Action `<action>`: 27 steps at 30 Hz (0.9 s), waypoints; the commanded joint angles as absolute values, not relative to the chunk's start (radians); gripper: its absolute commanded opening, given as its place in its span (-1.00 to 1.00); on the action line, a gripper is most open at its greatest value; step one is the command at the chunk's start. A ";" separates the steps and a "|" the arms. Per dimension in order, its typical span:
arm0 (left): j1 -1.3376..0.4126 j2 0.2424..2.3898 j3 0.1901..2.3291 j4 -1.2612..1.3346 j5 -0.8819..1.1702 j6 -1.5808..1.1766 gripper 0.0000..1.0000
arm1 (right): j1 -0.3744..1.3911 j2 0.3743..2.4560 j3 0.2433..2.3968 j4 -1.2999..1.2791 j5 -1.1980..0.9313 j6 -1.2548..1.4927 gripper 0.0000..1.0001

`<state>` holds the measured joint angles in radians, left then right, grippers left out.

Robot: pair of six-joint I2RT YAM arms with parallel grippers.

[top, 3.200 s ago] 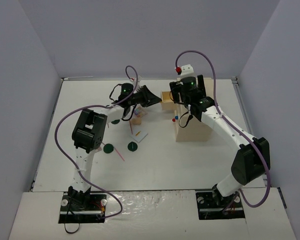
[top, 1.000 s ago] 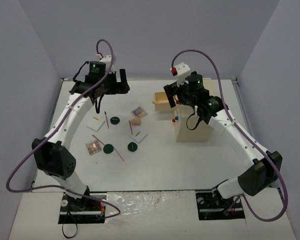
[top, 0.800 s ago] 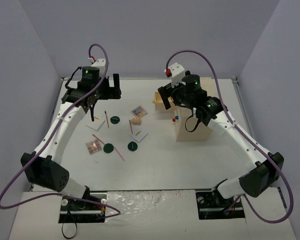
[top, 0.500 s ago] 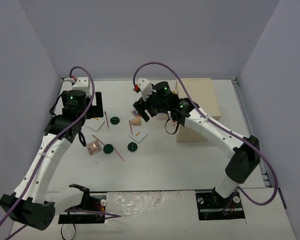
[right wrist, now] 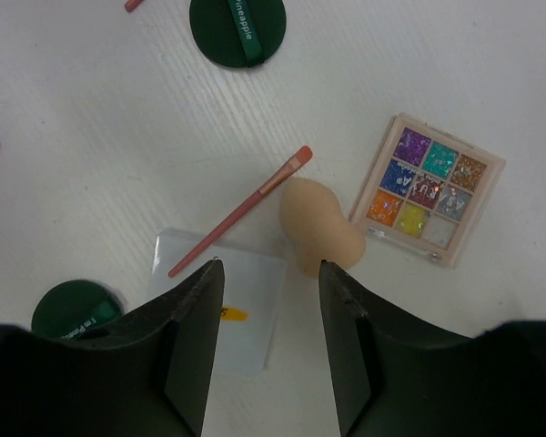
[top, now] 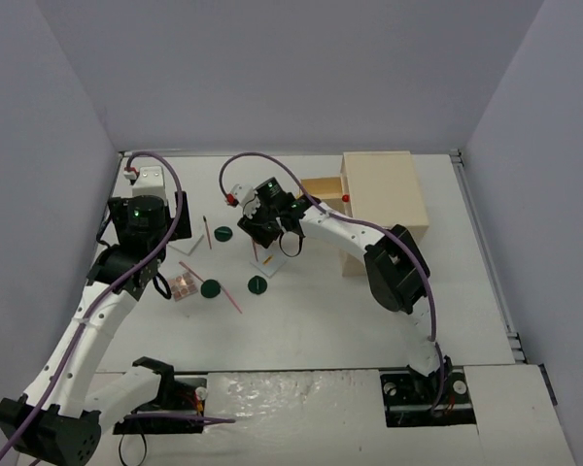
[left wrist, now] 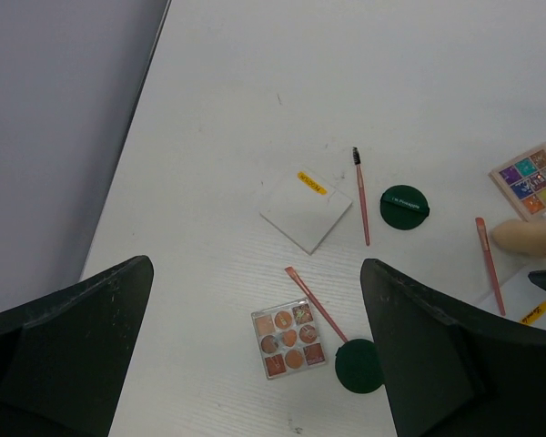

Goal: Organize the makeup

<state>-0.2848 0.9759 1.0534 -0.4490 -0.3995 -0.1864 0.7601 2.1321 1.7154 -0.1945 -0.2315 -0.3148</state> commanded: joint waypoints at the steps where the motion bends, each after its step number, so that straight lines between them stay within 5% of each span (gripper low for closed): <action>1: -0.278 0.991 1.095 -0.376 -0.429 -0.176 0.94 | 0.755 2.166 1.809 -0.156 -0.218 -0.343 -0.15; 27: -0.276 0.979 1.081 -0.359 -0.432 -0.181 0.94 | 0.746 2.297 1.824 -0.106 -0.105 -0.348 -0.49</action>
